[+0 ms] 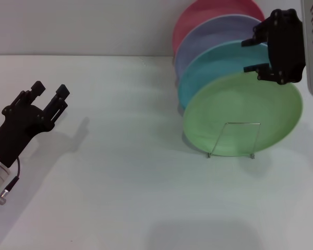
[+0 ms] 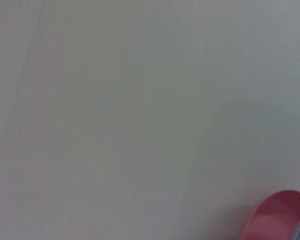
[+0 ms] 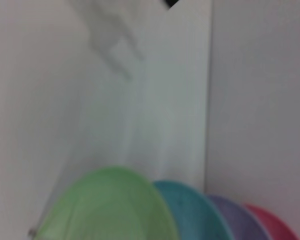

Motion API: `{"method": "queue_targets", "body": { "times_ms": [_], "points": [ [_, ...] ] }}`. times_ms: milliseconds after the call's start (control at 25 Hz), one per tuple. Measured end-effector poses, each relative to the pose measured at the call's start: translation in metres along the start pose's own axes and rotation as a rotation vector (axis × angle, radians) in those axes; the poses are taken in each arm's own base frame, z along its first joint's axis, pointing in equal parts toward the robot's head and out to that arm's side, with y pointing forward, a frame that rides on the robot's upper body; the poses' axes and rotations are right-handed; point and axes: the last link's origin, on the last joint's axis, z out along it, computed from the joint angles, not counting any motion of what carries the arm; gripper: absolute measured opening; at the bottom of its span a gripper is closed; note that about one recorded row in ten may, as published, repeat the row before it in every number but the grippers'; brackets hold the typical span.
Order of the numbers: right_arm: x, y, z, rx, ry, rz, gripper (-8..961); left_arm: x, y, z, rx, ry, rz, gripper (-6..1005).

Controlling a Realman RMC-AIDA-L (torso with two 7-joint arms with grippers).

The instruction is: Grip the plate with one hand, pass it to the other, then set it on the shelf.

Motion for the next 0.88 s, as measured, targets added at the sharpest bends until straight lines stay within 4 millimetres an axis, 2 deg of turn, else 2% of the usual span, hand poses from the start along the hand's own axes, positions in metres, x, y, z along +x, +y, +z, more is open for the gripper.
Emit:
{"method": "queue_targets", "body": {
  "times_ms": [80,120,160,280,320,360,440,600,680,720,760,880],
  "points": [
    [0.0,-0.004,-0.004,0.029,-0.055,0.036,389,0.0,0.0,0.0,0.0,0.0,0.0,652],
    [-0.001,-0.009,-0.011,0.07,-0.144,0.088,388,0.0,0.0,0.0,0.0,0.0,0.0,652],
    [-0.001,-0.009,-0.011,0.07,-0.144,0.088,388,0.0,0.0,0.0,0.0,0.0,-0.002,652],
    [0.002,-0.017,-0.025,0.167,-0.322,0.187,388,0.0,0.001,0.0,-0.003,0.001,-0.01,652],
    [0.012,-0.021,-0.034,0.239,-0.43,0.278,388,0.0,0.001,0.0,-0.005,0.007,-0.012,652],
    [0.012,-0.021,-0.034,0.239,-0.43,0.278,388,0.0,0.001,0.0,-0.005,0.007,-0.012,652],
    [0.026,-0.023,-0.04,0.307,-0.544,0.391,388,0.002,0.001,-0.003,-0.007,0.018,-0.013,652],
    [0.078,-0.012,-0.042,0.46,-0.786,0.703,387,0.005,-0.003,-0.009,0.012,0.044,-0.015,652],
    [0.104,0.001,-0.042,0.547,-0.888,0.835,387,0.008,-0.005,-0.012,0.019,0.061,-0.014,652],
    [0.132,0.021,-0.039,0.642,-0.962,0.957,387,0.008,-0.005,-0.012,0.019,0.061,-0.014,652],
    [0.132,0.021,-0.039,0.642,-0.962,0.957,387,0.012,-0.008,-0.017,0.036,0.093,-0.013,652],
    [0.165,0.053,-0.035,0.777,-1.003,1.09,387,0.016,-0.011,-0.022,0.051,0.122,-0.013,652]
  ]
}}
